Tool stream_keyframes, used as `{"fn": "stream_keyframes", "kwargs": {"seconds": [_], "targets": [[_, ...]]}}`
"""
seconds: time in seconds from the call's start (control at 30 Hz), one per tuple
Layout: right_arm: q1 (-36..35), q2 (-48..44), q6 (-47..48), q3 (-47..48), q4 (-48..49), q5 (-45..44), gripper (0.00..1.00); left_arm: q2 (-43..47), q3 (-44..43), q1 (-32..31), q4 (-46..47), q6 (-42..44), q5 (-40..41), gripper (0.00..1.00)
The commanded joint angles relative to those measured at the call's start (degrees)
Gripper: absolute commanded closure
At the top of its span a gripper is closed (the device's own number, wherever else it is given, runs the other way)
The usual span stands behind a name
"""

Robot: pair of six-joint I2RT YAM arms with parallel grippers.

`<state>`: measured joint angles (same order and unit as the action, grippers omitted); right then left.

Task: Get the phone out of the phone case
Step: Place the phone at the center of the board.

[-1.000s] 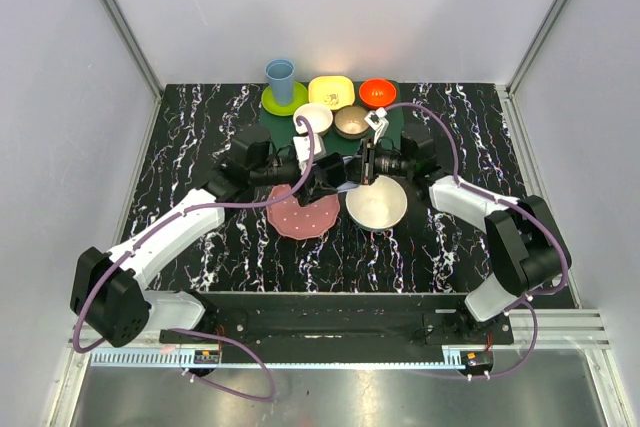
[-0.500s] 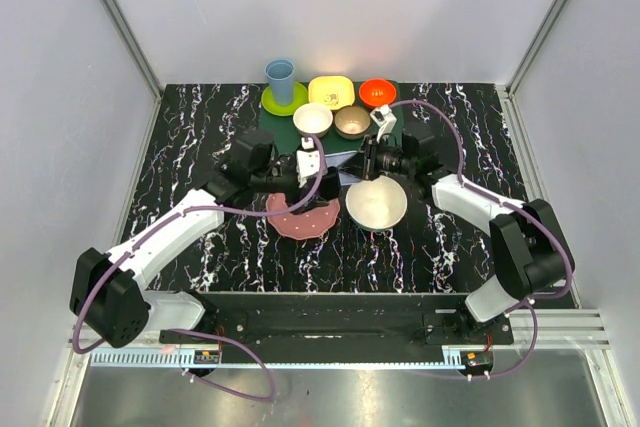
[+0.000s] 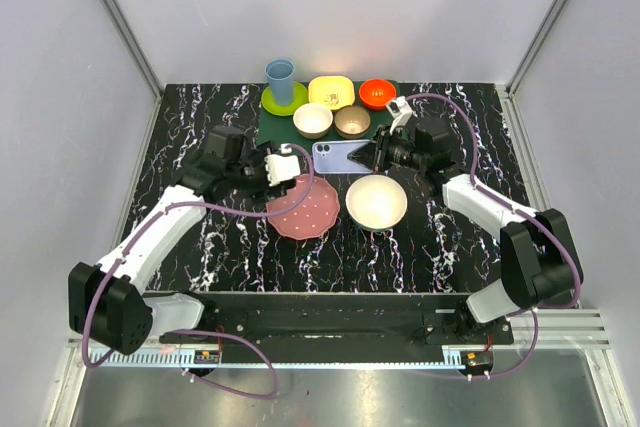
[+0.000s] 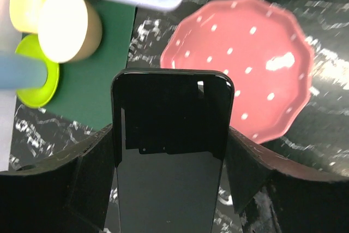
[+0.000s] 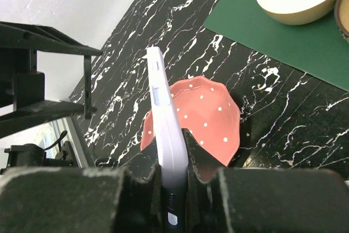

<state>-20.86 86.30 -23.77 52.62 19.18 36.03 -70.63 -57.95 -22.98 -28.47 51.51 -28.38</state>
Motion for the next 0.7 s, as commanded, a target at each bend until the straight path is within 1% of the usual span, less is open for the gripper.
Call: {"fn": "stream_keyframes", "kwargs": {"seconds": [0.0, 0.1, 0.13, 0.3, 0.5, 0.67], "targets": [[0.82, -2.81, 1.09, 1.43, 1.65, -1.31, 1.00, -1.26, -3.83, 3.90, -3.08, 11.94, 4.29, 1.00], [1.09, -2.89, 1.01, 1.34, 1.74, -1.23, 1.00, -4.16, -4.27, 7.85, -3.26, 15.46, 6.32, 1.00], [1.17, -2.89, 1.01, 1.34, 1.91, -1.14, 1.00, -6.08, -5.32, 10.39, -3.17, 16.51, 6.15, 1.00], [1.26, -2.98, 0.48, 1.08, 2.35, -0.70, 1.00, -13.29, -11.46, 17.52, -4.05, 19.33, 5.97, 1.00], [1.44, -3.07, 0.39, 0.82, 2.88, -0.35, 1.00, -22.96, -18.23, 22.10, -4.23, 23.37, 7.46, 1.00], [1.53, -2.72, 0.21, 0.90, 2.97, -0.17, 1.00, -31.40, -24.04, 22.89, -6.15, 26.10, 9.22, 1.00]]}}
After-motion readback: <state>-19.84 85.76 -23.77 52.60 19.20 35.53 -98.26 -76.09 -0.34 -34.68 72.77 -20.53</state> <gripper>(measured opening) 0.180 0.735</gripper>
